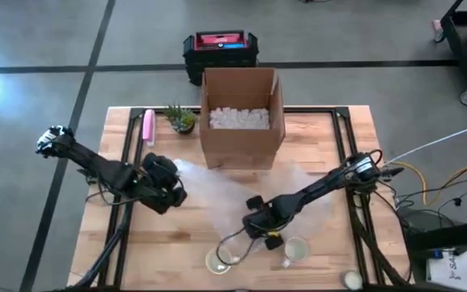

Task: Wrap mug
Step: Prepare the left bubble wrap

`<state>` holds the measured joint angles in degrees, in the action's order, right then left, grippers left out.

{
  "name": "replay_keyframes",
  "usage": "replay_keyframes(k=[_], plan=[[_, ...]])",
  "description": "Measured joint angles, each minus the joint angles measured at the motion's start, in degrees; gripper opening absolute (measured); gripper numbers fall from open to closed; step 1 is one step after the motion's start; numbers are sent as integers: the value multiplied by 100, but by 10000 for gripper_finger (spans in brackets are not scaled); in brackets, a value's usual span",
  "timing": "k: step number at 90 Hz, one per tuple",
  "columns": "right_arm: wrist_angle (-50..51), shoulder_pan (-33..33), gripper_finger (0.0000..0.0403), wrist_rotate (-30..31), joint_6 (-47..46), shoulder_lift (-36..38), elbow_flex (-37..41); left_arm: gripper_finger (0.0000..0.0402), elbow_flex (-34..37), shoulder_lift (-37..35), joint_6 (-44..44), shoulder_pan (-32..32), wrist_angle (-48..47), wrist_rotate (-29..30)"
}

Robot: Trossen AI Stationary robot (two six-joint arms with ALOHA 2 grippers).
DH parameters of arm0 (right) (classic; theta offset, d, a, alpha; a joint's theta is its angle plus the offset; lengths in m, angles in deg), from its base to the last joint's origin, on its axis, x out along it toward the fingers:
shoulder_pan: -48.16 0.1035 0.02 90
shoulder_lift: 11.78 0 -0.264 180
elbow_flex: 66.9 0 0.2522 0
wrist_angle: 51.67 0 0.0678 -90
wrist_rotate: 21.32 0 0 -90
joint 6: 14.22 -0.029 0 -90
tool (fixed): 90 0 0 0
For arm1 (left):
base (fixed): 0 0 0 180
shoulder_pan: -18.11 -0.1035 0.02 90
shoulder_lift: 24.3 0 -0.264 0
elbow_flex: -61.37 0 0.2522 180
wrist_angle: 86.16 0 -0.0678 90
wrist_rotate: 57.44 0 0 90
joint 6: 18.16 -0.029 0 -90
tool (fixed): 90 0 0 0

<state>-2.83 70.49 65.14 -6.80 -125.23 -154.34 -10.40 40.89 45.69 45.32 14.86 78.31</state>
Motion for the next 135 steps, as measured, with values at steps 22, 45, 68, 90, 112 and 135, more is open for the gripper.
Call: replay_keyframes(k=[22, 45, 68, 90, 112, 135], plan=[[390, 96, 0, -237, 572, 182, 24, 0, 224, 43, 404, -383, -361, -626], [951, 85, 0, 542, 772, 256, 24, 0, 708, 203, 1066, -193, -219, -2777], [1371, -36, 0, 1598, 1127, 261, 24, 0, 760, 373, 1572, 505, 129, -3336], [1182, -160, 0, 1541, 1438, 265, 24, 22, 777, 505, 560, 622, 814, -2664], [542, -164, 0, 820, 1681, 267, 42, 129, 817, 443, 905, 51, -692, -1521], [145, -214, 0, 757, 1645, 267, 56, 241, 817, -267, 546, -14, -71, -864]])
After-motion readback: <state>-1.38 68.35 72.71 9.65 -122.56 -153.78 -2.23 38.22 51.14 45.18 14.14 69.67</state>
